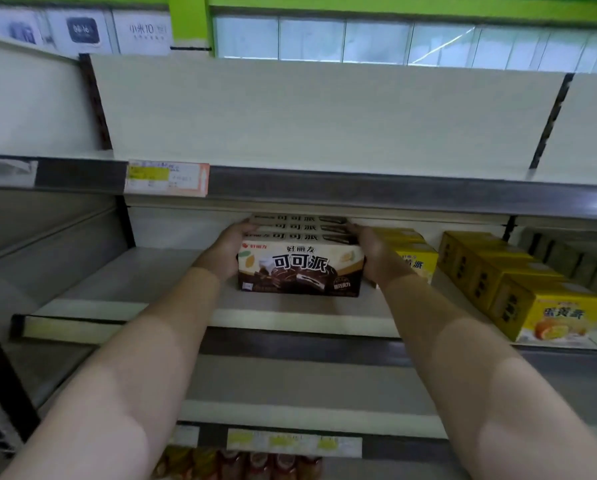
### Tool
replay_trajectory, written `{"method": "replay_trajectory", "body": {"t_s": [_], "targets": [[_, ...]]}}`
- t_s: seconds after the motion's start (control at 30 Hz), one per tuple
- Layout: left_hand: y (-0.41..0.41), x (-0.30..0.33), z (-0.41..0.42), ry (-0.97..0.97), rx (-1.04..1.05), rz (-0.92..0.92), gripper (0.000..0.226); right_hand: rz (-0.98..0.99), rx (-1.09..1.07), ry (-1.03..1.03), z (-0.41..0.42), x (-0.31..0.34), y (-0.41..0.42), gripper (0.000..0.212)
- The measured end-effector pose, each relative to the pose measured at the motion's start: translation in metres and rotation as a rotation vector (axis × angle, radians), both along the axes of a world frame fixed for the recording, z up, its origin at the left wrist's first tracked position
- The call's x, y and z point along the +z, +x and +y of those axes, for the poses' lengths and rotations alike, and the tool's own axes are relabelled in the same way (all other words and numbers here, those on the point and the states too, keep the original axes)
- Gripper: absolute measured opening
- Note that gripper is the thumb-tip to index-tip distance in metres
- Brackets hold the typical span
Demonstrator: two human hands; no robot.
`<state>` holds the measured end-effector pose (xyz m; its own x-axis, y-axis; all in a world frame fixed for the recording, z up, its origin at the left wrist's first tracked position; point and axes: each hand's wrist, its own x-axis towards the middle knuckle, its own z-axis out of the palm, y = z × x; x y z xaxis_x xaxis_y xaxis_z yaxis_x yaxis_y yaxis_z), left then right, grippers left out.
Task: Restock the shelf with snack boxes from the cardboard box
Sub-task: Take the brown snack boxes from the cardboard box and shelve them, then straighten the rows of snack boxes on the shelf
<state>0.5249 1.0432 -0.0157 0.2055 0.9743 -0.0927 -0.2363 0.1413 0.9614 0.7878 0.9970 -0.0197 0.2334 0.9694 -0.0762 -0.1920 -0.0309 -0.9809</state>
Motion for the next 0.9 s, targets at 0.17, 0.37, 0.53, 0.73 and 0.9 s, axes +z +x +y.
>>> {"method": "replay_trajectory", "body": {"t_s": [0.17,0.37,0.53,0.73,0.9], "targets": [[-0.003,-0.006,0.000,0.000,-0.004,-0.044,0.031,-0.046,-0.004,-0.024,-0.005,0.000,-0.003,0.028],[0.001,0.000,-0.002,-0.042,0.046,-0.020,0.030,-0.059,0.002,0.023,-0.006,-0.005,0.000,0.040],[0.001,0.003,0.001,-0.055,0.096,0.060,0.028,-0.102,-0.022,-0.042,-0.006,-0.005,0.005,0.047],[0.004,0.033,-0.005,0.061,0.183,0.489,0.014,-0.407,-0.089,-0.117,-0.014,0.033,-0.009,0.027],[0.024,0.048,-0.020,0.472,0.264,1.111,0.032,-0.578,-0.118,-0.049,-0.029,0.045,-0.015,0.021]]}}
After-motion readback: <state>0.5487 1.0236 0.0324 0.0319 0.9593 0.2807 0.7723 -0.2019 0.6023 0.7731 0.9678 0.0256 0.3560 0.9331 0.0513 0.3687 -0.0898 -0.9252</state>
